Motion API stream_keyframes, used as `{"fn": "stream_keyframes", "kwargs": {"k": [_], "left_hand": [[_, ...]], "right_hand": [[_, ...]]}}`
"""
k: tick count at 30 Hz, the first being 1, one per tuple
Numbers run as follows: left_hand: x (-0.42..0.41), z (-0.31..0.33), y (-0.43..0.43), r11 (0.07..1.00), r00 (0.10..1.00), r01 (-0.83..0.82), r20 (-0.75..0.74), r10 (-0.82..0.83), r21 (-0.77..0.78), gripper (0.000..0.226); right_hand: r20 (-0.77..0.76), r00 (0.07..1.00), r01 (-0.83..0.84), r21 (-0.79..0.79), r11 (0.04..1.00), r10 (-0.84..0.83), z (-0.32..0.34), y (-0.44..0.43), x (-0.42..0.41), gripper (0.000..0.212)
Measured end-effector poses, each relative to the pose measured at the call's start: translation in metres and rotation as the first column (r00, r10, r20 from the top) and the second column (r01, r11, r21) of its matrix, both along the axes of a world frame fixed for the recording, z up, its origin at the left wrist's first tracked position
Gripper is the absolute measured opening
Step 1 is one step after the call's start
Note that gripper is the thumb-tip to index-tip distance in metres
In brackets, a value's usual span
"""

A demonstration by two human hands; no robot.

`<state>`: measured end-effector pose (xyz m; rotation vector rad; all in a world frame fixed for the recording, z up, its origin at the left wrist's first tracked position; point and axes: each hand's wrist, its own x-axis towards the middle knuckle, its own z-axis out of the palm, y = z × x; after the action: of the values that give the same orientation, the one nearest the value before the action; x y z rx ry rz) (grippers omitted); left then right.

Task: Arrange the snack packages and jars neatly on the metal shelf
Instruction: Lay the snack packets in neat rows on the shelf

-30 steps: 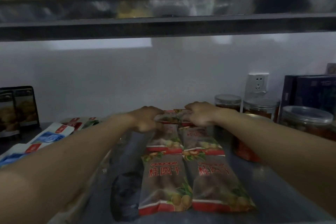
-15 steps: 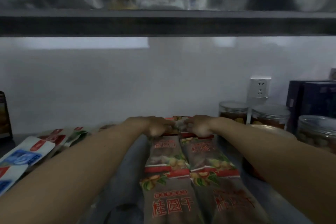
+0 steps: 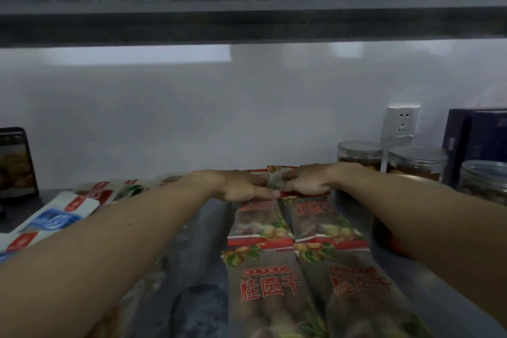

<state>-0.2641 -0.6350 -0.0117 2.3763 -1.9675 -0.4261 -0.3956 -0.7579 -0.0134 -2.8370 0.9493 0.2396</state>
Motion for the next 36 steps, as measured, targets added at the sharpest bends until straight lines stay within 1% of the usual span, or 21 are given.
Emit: {"fn": "stream_keyframes", "kwargs": {"k": [3,7,15,17,18,19,22,24,26,29,32,36], "left_hand": [[-0.003,0.000,0.002,0.999,0.999,0.028,-0.032,-0.027,0.034,0.087],[-0.007,-0.003,0.002,0.998,0.999,-0.005,0.047,0.003,0.059,0.098],[-0.009,-0.008,0.009,1.000,0.998,-0.007,0.061,0.007,0.005,0.091],[-0.010,-0.004,0.011,0.998,0.999,0.031,0.033,-0.029,-0.051,0.082],[-0.010,-0.001,0.013,0.994,0.998,0.051,0.041,-0.047,-0.100,0.077],[-0.009,0.001,0.016,0.987,0.996,0.050,0.083,-0.038,-0.151,0.074],[-0.001,0.006,0.022,0.942,0.948,-0.003,0.299,0.108,-0.334,0.081],[0.001,0.006,0.028,0.887,0.927,0.025,0.342,0.152,-0.461,0.083],[-0.005,0.009,0.036,0.829,0.912,0.078,0.376,0.166,-0.554,0.085],[-0.024,0.013,0.047,0.769,0.887,0.111,0.411,0.209,-0.629,0.087],[-0.050,0.017,0.054,0.751,0.895,0.083,0.380,0.233,-0.655,0.086],[-0.095,0.018,0.059,0.729,0.900,0.084,0.365,0.237,-0.679,0.082]], "right_hand": [[-0.001,1.000,0.016,-0.037,0.999,-0.016,-0.001,0.004,-0.005,0.060],[-0.004,1.000,0.013,-0.070,0.997,-0.014,-0.001,0.010,-0.011,0.060],[0.010,1.000,0.014,-0.106,0.994,-0.013,-0.010,0.013,-0.016,0.064],[0.019,0.999,0.041,-0.125,0.991,-0.039,-0.010,0.012,-0.016,0.071],[0.032,0.999,0.047,-0.147,0.988,-0.043,-0.009,0.012,-0.016,0.074],[0.050,0.998,0.045,-0.185,0.982,-0.036,-0.006,0.014,-0.018,0.078],[0.162,0.985,0.006,-0.383,0.924,0.060,0.002,0.027,-0.030,0.084],[0.250,0.958,0.014,-0.521,0.853,0.137,0.006,0.039,-0.039,0.086],[0.305,0.936,0.046,-0.602,0.797,0.176,0.006,0.050,-0.048,0.087],[0.353,0.919,0.092,-0.627,0.773,0.177,0.009,0.064,-0.065,0.088],[0.362,0.916,0.104,-0.634,0.767,0.175,0.013,0.073,-0.091,0.089],[0.388,0.900,0.109,-0.646,0.756,0.201,0.019,0.077,-0.132,0.089]]}}
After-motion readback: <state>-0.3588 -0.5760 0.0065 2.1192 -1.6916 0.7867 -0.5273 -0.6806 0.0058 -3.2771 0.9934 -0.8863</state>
